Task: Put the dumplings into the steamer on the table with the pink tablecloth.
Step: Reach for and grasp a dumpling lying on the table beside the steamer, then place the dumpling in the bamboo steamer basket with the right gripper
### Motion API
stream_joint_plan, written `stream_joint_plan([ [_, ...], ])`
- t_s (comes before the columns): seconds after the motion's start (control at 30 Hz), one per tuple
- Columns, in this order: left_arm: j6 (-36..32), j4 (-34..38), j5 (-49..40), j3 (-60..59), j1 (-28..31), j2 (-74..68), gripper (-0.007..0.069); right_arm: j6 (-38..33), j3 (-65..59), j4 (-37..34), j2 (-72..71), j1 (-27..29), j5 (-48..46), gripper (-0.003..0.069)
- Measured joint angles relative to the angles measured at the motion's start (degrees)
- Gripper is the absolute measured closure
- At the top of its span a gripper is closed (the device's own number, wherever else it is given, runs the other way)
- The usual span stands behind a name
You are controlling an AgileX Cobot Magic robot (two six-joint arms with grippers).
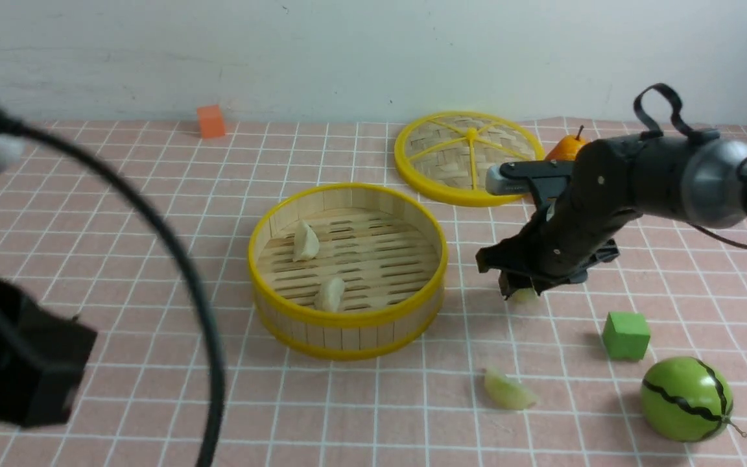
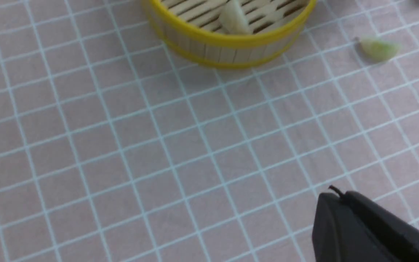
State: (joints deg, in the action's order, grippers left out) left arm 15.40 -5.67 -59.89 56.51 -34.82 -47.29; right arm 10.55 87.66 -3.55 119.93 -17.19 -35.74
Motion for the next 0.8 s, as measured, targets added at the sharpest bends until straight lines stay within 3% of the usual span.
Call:
stream_joint_plan([
  [0.13,4.33,-7.51,-0.82,-7.85,0.00,7.08,0.0638,7.23,2.37,7.49,2.65,0.00,-2.16,0.0328],
  [0.2,5.55,-10.21,-1.46,-9.80,0.00,8.54,0.0638,7.36,2.48,7.76,2.78,0.00,-2.32,0.0349],
  [0.3,8.24,-15.99,-3.70,-14.41,0.00,10.78,0.0638,6.03,2.65,6.89,2.79,-0.17,-2.46,0.0448],
  [0.37,8.93,-16.99,-4.30,-15.63,0.00,11.18,0.0638,4.79,2.65,6.48,2.51,-0.18,-2.87,0.0450],
  [0.5,11.15,-19.95,-3.98,-21.54,0.00,12.44,0.0638,-2.30,4.51,2.42,-0.14,-1.22,-7.77,0.0447],
  [0.63,12.48,-21.01,3.06,-25.62,0.00,15.34,0.0638,-8.00,11.46,-4.08,-3.45,-4.60,-12.23,0.0447],
  [0.8,12.81,-21.53,9.68,-27.63,0.00,20.27,0.0638,-14.39,19.23,-11.08,-2.06,-9.97,-8.72,0.0447],
])
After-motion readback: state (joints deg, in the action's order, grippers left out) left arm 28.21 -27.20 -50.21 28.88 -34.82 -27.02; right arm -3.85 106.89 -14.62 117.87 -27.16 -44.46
